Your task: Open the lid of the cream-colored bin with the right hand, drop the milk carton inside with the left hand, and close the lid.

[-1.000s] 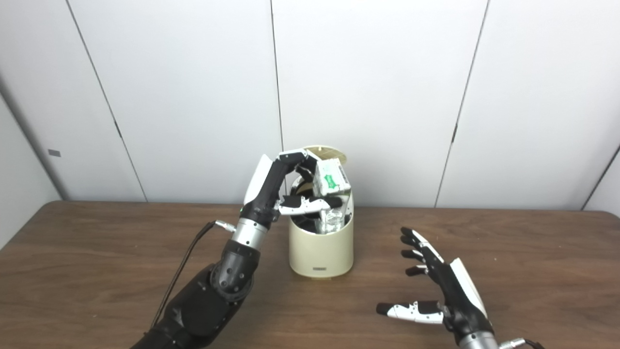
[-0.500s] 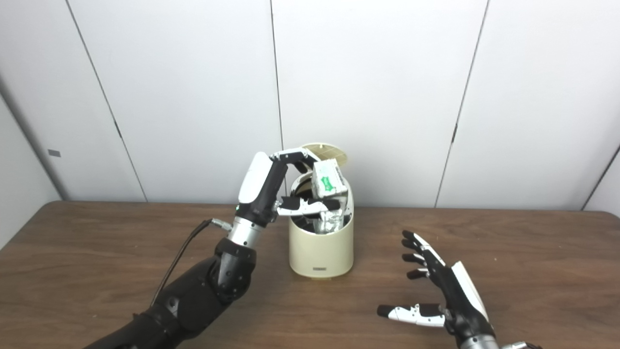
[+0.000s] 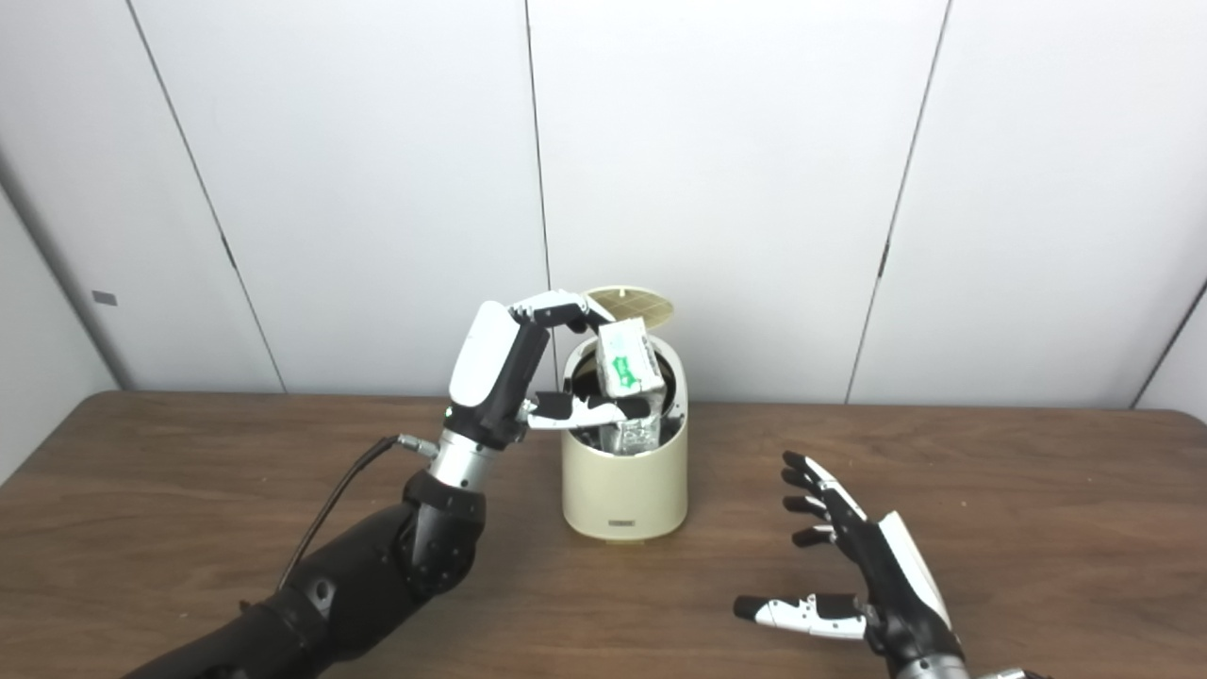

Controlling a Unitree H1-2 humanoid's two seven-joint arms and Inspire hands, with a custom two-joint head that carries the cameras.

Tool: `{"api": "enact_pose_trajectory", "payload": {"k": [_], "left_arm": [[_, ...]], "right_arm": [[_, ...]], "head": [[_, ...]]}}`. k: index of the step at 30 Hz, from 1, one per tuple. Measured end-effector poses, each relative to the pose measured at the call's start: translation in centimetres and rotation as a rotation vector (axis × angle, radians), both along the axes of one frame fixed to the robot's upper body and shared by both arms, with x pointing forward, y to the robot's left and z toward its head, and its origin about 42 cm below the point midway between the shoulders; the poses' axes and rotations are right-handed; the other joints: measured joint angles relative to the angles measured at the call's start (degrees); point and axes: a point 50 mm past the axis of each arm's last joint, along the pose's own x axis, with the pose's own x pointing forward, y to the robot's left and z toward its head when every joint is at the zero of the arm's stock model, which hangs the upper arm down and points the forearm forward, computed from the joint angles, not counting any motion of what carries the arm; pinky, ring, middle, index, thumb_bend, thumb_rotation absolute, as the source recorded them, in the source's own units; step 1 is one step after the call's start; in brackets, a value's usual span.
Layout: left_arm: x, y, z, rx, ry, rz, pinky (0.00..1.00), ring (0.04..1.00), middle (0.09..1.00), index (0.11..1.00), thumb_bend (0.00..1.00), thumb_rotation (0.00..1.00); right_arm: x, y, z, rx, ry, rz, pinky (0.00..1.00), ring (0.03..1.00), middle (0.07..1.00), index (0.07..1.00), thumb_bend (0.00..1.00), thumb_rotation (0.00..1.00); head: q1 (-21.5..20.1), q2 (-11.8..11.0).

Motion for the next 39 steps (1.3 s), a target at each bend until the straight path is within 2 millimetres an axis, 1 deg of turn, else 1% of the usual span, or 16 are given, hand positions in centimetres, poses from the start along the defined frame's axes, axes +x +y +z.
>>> {"api": "enact_pose_trajectory", "payload": {"k": [12,19,25,30,37,39], "left_arm": [[0.3,0.2,-0.1,0.005,0.005,0.009,0.53,0.575,0.497,0.491,0.52,0.0],[1.1,1.0,-1.2,0.033,0.018,0.047,0.54,0.575,0.498,0.49,0.52,0.0],[1.3,1.3,-2.0,0.057,0.011,0.069,0.55,0.576,0.495,0.493,0.52,0.0],[1.2,1.3,-2.4,0.076,0.006,0.071,0.55,0.58,0.496,0.492,0.52,0.0],[1.0,1.4,-2.6,0.104,-0.028,0.066,0.55,0.58,0.497,0.492,0.52,0.0],[0.9,1.5,-2.7,0.109,-0.045,0.068,0.55,0.58,0.497,0.491,0.52,0.0]], "right_arm": [[-0.1,-0.1,-0.1,0.001,0.002,0.001,0.66,0.805,0.878,0.894,0.79,0.23],[-0.1,-0.1,-0.2,0.008,0.005,0.001,0.66,0.799,0.874,0.892,0.79,0.24],[-0.2,-0.1,-0.2,0.007,0.005,0.002,0.66,0.802,0.875,0.891,0.78,0.23],[-0.2,-0.3,-0.2,0.004,0.005,0.002,0.65,0.8,0.873,0.889,0.78,0.23],[-0.2,-0.2,-0.2,0.006,0.005,0.003,0.64,0.79,0.87,0.883,0.79,0.24],[-0.2,-0.2,-0.2,0.008,0.005,0.004,0.65,0.793,0.873,0.884,0.79,0.22]], "head": [[0.0,0.7],[-0.1,0.9],[-0.1,1.2],[0.2,1.4],[0.4,1.4],[0.4,1.4]]}}
